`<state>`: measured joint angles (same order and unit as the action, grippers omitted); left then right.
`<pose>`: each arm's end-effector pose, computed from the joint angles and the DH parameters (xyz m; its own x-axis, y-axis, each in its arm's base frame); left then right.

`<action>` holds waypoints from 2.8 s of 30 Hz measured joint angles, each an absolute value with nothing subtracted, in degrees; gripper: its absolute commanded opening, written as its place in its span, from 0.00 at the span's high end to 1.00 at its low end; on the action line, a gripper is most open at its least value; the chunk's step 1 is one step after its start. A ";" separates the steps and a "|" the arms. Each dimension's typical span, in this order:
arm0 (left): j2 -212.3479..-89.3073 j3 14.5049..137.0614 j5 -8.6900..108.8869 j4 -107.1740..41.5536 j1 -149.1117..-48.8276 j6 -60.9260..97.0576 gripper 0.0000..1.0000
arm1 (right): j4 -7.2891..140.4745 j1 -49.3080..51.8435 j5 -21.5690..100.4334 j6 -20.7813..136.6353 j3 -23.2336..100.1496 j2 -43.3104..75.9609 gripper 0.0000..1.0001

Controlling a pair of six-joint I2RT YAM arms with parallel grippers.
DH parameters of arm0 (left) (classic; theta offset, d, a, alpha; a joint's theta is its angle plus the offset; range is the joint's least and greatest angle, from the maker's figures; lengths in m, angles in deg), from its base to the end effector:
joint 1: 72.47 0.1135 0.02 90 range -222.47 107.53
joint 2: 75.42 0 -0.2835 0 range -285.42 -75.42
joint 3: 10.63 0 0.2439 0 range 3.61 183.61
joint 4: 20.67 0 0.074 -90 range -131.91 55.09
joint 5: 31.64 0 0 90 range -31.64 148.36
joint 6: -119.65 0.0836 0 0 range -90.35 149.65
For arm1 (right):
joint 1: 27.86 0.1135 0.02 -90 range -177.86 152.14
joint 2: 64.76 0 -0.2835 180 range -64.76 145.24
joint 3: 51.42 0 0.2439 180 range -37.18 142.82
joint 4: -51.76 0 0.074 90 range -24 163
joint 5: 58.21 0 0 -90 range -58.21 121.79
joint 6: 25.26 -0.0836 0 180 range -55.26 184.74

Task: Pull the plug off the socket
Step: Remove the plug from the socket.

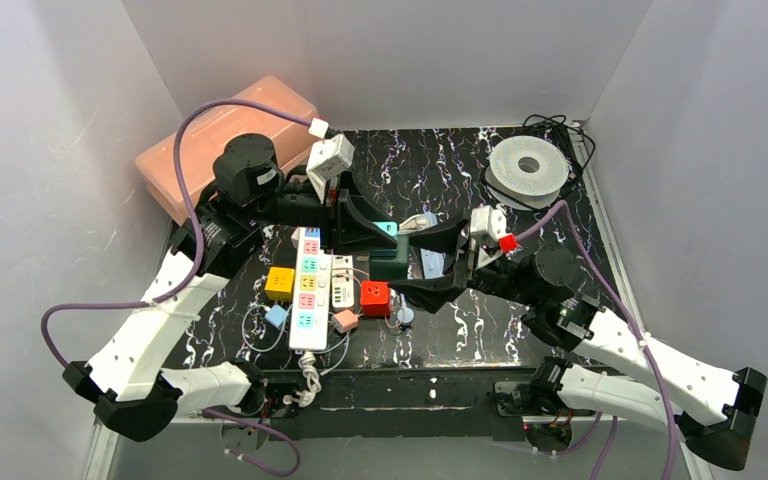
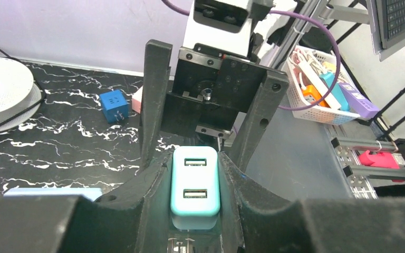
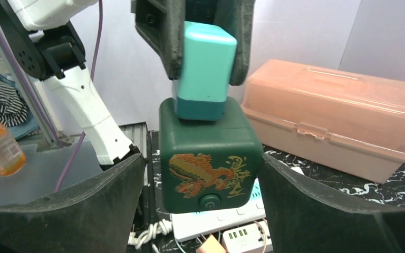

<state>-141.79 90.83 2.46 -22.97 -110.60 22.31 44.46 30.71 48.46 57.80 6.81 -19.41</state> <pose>0.1205 -0.1826 0.5789 0.3083 -0.3331 -0.8911 0.9408 -0.0316 0.3374 0.0855 0.1859 0.4227 0.0628 0.3248 -0.9437 -0.9725 0.2323 0.0152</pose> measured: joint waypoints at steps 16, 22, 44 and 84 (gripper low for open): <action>-142.51 94.64 4.21 -22.99 -110.51 21.53 1.00 | 25.07 24.21 64.15 43.51 10.05 -4.31 0.13; -142.51 94.64 4.65 -22.95 -110.51 21.35 1.00 | 18.97 24.21 66.73 39.68 12.01 -1.86 0.34; -142.18 95.75 6.81 -23.21 -109.77 21.33 1.00 | 16.41 23.56 65.13 37.63 11.36 -0.24 0.99; -142.23 96.82 6.94 -21.05 -109.35 22.14 1.00 | 54.07 17.18 55.17 42.39 5.37 -11.70 0.99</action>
